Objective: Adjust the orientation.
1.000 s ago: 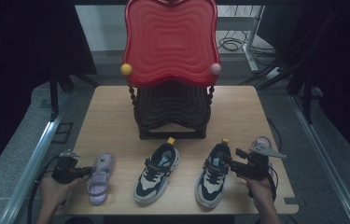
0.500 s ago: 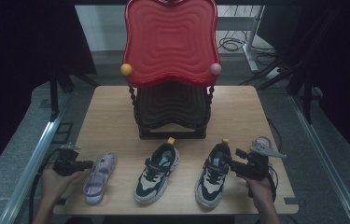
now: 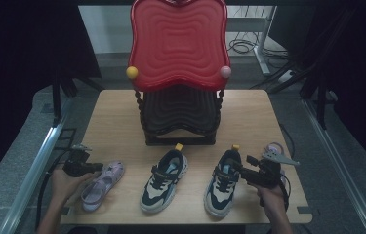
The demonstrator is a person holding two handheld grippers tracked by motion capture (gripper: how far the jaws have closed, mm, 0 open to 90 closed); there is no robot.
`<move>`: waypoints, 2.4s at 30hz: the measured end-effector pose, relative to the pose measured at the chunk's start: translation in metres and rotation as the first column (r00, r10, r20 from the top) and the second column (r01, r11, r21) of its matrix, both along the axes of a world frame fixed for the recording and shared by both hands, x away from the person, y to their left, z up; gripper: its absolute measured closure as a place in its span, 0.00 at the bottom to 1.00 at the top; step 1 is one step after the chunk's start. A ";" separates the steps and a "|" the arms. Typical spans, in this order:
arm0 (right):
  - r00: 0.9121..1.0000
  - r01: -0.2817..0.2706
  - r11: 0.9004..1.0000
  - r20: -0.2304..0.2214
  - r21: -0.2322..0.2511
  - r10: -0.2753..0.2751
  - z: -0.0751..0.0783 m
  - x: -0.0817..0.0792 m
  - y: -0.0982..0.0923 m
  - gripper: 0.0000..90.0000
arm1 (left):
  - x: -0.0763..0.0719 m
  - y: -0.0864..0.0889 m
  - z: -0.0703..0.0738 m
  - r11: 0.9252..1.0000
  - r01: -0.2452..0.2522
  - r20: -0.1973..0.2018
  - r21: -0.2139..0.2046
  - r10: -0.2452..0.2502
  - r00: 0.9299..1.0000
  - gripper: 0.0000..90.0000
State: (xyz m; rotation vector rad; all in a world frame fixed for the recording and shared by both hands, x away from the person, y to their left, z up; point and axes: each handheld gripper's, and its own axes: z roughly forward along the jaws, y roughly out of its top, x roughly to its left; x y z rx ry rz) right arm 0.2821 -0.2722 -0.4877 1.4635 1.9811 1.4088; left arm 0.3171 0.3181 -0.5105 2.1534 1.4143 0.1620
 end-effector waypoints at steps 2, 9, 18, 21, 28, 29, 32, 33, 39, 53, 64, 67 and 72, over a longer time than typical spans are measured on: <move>1.000 0.000 1.000 -0.002 0.001 0.000 0.000 0.000 -0.001 0.35 | -0.001 0.002 0.002 1.000 -0.016 0.015 -0.004 0.016 1.000 0.97; 1.000 0.002 1.000 0.003 0.001 -0.002 0.001 0.000 -0.001 0.35 | -0.013 0.003 0.029 0.996 -0.083 0.194 0.045 0.073 0.978 0.55; 0.999 -0.010 1.000 0.036 -0.028 0.011 0.012 0.000 0.001 0.34 | -0.026 -0.033 0.060 0.999 -0.017 0.274 -0.049 0.029 0.961 0.42; 0.997 -0.006 0.999 0.071 -0.044 0.009 0.025 0.002 0.001 0.34 | -0.029 -0.044 0.064 0.996 0.012 0.298 -0.083 0.013 0.954 0.42; 0.991 -0.006 0.994 0.129 -0.110 0.020 0.028 -0.004 0.006 0.36 | -0.030 -0.058 0.065 0.997 0.048 0.333 -0.065 -0.023 0.943 0.41; 0.991 -0.005 0.994 0.134 -0.110 0.020 0.028 -0.005 0.005 0.36 | -0.031 -0.056 0.064 0.997 0.040 0.336 -0.068 -0.015 0.942 0.42; 0.990 -0.026 0.994 0.135 -0.102 0.040 0.030 -0.009 0.002 0.37 | -0.035 -0.049 0.064 0.997 0.023 0.344 -0.077 0.005 0.939 0.42; 0.988 -0.030 0.994 0.145 -0.105 0.045 0.031 -0.013 0.001 0.37 | -0.036 -0.047 0.064 0.996 0.025 0.342 -0.082 0.005 0.940 0.43; 0.986 -0.011 0.989 0.163 -0.149 0.036 0.030 -0.029 -0.012 0.45 | -0.043 -0.045 0.059 0.994 0.029 0.330 -0.106 0.008 0.944 0.43; 0.992 0.021 0.977 0.126 -0.211 0.006 0.025 -0.040 -0.051 0.73 | -0.057 -0.045 0.057 0.995 0.042 0.333 -0.095 -0.008 0.943 0.43; 0.997 0.077 0.962 0.050 -0.261 -0.066 0.012 -0.045 -0.079 0.96 | -0.058 -0.044 0.058 0.993 0.047 0.335 -0.110 -0.008 0.942 0.43; 0.995 0.093 0.960 0.049 -0.264 -0.082 0.011 -0.048 -0.086 0.99 | -0.057 -0.044 0.059 0.993 0.047 0.336 -0.110 -0.008 0.942 0.43; 0.989 0.150 0.946 0.036 -0.287 -0.146 0.006 -0.054 -0.101 1.00 | -0.057 -0.044 0.059 0.992 0.055 0.337 -0.110 -0.015 0.941 0.43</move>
